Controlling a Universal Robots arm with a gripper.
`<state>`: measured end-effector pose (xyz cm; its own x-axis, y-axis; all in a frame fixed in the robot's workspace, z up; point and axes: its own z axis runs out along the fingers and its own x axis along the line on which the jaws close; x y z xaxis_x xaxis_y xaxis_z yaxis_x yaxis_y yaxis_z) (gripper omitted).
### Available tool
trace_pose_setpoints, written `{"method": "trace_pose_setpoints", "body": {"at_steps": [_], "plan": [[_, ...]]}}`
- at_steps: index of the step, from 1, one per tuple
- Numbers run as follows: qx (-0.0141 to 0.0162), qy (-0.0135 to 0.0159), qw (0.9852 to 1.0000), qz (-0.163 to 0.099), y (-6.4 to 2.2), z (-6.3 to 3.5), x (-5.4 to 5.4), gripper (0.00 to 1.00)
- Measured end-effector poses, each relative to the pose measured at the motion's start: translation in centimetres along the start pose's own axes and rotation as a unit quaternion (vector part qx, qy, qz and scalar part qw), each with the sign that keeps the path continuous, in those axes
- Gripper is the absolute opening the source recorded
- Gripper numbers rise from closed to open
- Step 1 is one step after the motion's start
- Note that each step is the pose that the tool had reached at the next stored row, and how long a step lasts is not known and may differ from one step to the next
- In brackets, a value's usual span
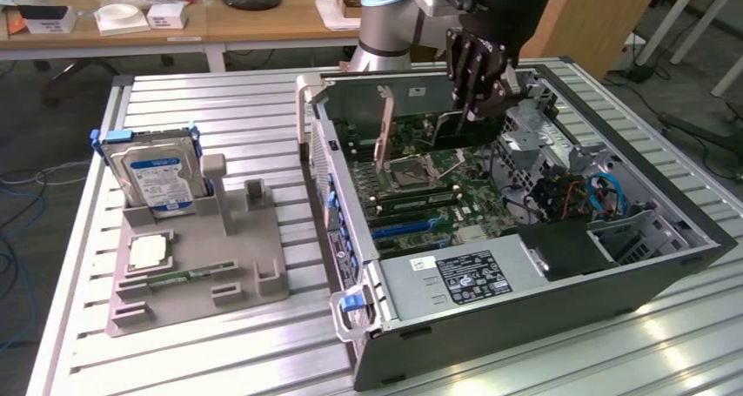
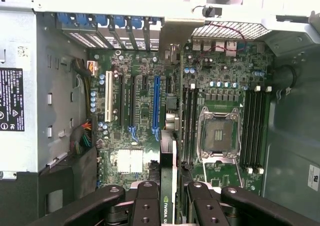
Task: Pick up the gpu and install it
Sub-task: 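Insert the gpu into the slot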
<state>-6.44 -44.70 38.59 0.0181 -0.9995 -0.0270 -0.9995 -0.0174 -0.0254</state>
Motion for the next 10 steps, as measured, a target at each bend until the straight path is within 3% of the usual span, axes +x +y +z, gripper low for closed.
{"method": "trace_pose_setpoints", "body": {"at_steps": [10], "plan": [[0.0013, 0.0002, 1.0, 0.008, -0.3, 0.16, 0.0, 0.26]]}}
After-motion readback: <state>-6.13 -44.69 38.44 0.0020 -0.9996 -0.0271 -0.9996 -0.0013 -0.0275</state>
